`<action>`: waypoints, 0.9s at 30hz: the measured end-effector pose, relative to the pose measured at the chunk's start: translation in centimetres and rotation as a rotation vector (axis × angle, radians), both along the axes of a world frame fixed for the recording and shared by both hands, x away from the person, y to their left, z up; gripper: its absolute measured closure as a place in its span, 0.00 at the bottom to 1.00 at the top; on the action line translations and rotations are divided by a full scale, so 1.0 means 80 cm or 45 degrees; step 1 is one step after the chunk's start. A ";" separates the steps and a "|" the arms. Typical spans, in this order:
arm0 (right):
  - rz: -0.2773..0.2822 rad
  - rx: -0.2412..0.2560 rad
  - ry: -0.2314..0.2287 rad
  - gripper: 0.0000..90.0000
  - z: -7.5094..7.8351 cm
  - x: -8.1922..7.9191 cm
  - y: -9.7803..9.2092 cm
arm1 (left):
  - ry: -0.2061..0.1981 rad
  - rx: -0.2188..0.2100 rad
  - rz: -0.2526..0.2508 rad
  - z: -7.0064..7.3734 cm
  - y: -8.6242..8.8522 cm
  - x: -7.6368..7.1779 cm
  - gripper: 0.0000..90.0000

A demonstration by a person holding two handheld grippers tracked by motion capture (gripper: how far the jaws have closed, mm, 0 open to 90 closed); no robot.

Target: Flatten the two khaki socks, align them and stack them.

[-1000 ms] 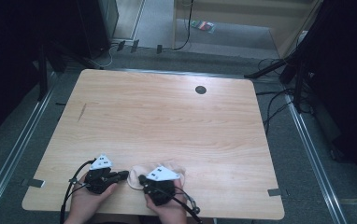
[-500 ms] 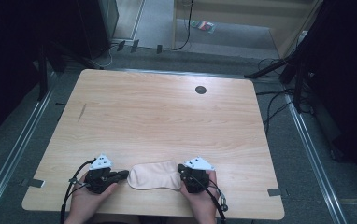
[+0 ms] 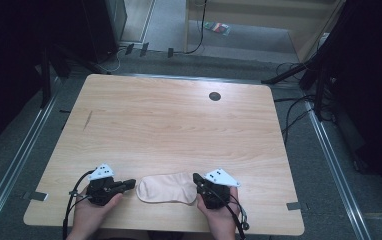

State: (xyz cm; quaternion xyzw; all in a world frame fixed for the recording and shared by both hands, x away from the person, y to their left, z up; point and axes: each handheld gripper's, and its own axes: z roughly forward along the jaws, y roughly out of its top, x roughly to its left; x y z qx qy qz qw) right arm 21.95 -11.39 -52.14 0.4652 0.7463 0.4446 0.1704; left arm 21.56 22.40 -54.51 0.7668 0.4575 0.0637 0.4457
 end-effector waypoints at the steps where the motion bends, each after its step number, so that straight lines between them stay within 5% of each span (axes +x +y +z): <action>1: 0.000 0.000 0.000 0.99 0.000 0.000 0.000 | 0.000 0.000 0.000 0.000 0.000 0.000 1.00; 3: -0.001 0.031 -0.001 0.94 0.001 0.001 -0.006 | -0.032 -0.007 0.012 0.003 0.003 -0.001 1.00; 4: -0.020 0.047 -0.019 0.78 0.003 0.004 -0.014 | -0.070 -0.025 0.028 0.006 0.008 -0.002 0.97; 6: -0.025 0.040 -0.032 0.72 0.003 0.005 -0.017 | -0.092 -0.029 0.037 0.007 0.011 -0.003 0.94; 8: -0.025 0.016 -0.058 0.48 0.006 0.006 -0.029 | -0.142 -0.049 0.061 0.008 0.017 -0.004 0.80; 10: -0.020 0.015 -0.060 0.44 0.007 0.006 -0.032 | -0.183 -0.052 0.082 0.009 0.023 -0.004 0.76; 12: -0.022 0.033 -0.052 0.28 0.008 0.007 -0.046 | -0.246 -0.090 0.138 0.009 0.032 -0.004 0.59; 18: -0.016 0.065 -0.073 0.15 0.011 0.012 -0.071 | -0.326 -0.085 0.240 0.010 0.046 -0.002 0.33; 27: -0.117 0.070 -0.079 0.15 0.011 0.019 -0.112 | -0.302 -0.063 0.314 0.010 0.071 0.002 0.15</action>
